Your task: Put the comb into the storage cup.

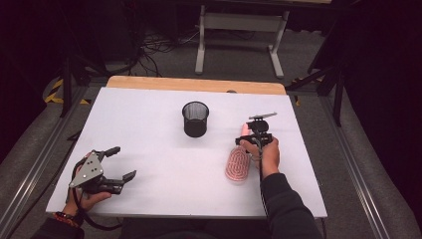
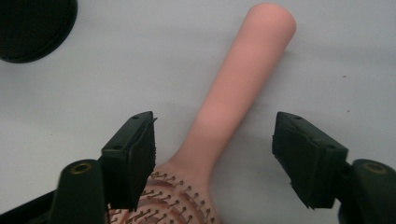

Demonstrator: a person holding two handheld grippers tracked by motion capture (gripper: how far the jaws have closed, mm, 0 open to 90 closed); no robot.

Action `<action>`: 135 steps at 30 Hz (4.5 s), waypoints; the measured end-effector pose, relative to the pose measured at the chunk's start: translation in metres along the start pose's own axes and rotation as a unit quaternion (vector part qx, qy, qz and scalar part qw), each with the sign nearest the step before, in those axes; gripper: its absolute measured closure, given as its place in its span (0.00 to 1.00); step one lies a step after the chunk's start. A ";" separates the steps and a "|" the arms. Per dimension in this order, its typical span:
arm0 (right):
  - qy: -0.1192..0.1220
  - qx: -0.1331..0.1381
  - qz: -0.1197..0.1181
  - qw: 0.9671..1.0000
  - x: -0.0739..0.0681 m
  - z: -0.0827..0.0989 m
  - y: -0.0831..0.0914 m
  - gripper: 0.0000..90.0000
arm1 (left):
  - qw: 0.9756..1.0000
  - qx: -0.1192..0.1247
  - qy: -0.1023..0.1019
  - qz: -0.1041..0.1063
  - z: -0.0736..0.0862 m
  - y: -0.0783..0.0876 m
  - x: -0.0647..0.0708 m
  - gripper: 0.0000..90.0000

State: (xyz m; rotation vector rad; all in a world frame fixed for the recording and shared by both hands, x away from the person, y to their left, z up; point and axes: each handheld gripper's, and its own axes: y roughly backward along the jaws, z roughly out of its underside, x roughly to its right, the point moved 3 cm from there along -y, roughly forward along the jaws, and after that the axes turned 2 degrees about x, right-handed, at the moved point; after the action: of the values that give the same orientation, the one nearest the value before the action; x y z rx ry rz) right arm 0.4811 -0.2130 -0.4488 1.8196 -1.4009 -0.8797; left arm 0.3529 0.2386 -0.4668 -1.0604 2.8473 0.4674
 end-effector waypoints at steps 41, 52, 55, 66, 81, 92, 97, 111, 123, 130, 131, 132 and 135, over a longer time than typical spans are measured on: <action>0.020 -0.018 0.014 1.000 -0.008 -0.016 -0.012 0.77 | 1.000 -0.015 0.001 0.000 0.002 -0.002 0.000 0.13; -0.020 0.083 -0.084 0.993 0.012 -0.012 0.031 0.77 | 1.000 -0.021 -0.008 -0.002 0.001 -0.006 0.004 0.12; -0.026 0.111 -0.111 0.987 0.016 -0.007 0.040 0.77 | 1.000 -0.022 -0.008 -0.001 0.001 -0.007 0.005 0.12; -0.030 0.189 -0.173 0.966 0.014 0.004 0.066 0.77 | 1.000 -0.020 0.000 0.011 -0.003 -0.014 0.012 0.12; -0.020 0.264 -0.240 0.934 -0.010 0.008 0.077 0.77 | 1.000 -0.021 0.002 0.020 -0.014 -0.029 0.022 0.13; -0.001 0.293 -0.258 0.921 -0.032 0.009 0.074 0.77 | 0.999 -0.020 0.009 0.045 -0.028 -0.051 0.036 0.14; -0.007 0.310 -0.276 0.910 -0.039 0.010 0.077 0.77 | 0.997 -0.014 0.007 0.070 -0.037 -0.069 0.053 0.14; -0.043 0.357 -0.316 0.878 -0.060 0.009 0.089 0.77 | 0.992 0.013 -0.010 0.122 -0.041 -0.117 0.108 0.16; -0.094 0.371 -0.354 0.854 -0.093 0.009 0.080 0.77 | 0.997 0.058 -0.007 0.058 -0.055 -0.135 0.117 0.23; -0.126 0.385 -0.360 0.841 -0.098 0.009 0.079 0.77 | 0.995 0.102 0.008 0.011 -0.063 -0.132 0.113 0.34; -0.130 0.387 -0.362 0.838 -0.098 0.010 0.079 0.77 | 0.994 0.109 0.012 0.006 -0.064 -0.132 0.113 0.35; -0.135 0.389 -0.362 0.836 -0.098 0.010 0.078 0.77 | 0.993 0.118 0.014 -0.002 -0.065 -0.131 0.112 0.37; -0.164 0.399 -0.370 0.823 -0.094 0.013 0.076 0.77 | 0.991 0.136 0.011 -0.016 -0.069 -0.127 0.110 0.42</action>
State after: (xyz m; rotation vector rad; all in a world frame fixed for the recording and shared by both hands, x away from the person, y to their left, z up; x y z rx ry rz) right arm 0.4117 -0.1377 -0.3822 3.1150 -1.3665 -1.1035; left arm 0.3543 0.0576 -0.4524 -1.0624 2.8003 0.0611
